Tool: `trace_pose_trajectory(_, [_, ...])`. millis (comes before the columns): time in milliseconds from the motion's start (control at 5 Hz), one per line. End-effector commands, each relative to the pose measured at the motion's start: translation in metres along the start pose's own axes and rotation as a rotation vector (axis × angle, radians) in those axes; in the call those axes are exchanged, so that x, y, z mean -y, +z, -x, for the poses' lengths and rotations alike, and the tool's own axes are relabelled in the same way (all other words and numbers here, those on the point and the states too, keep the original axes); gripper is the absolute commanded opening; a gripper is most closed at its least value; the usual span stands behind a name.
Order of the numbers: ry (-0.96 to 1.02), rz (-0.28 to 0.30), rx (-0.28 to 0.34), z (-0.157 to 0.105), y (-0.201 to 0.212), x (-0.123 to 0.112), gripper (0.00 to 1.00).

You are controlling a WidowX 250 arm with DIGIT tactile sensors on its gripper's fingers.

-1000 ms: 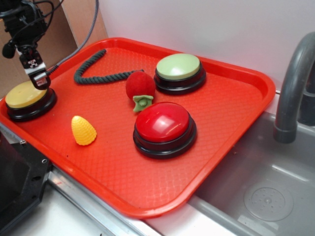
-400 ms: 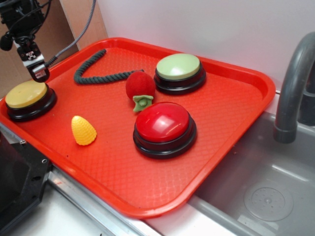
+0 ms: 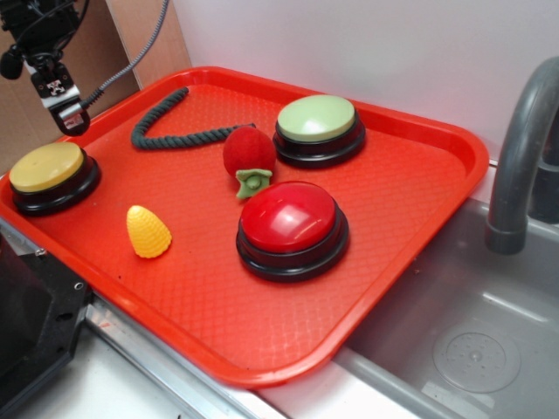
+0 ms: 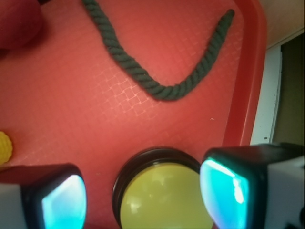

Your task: Push the yellow button.

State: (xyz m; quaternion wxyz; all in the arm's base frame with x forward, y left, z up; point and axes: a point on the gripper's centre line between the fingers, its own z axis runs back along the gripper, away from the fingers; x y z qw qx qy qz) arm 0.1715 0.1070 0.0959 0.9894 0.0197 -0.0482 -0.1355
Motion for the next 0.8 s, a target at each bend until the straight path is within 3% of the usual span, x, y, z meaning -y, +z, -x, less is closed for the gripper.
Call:
trace_pose_trajectory(0, [-0.022, -0.044, 0.055, -0.017, 0.023, -0.005, 1.0])
trace_pose_trajectory(600, [-0.006, -0.087, 0.084, -0.015, 0.04, 0.0, 1.0])
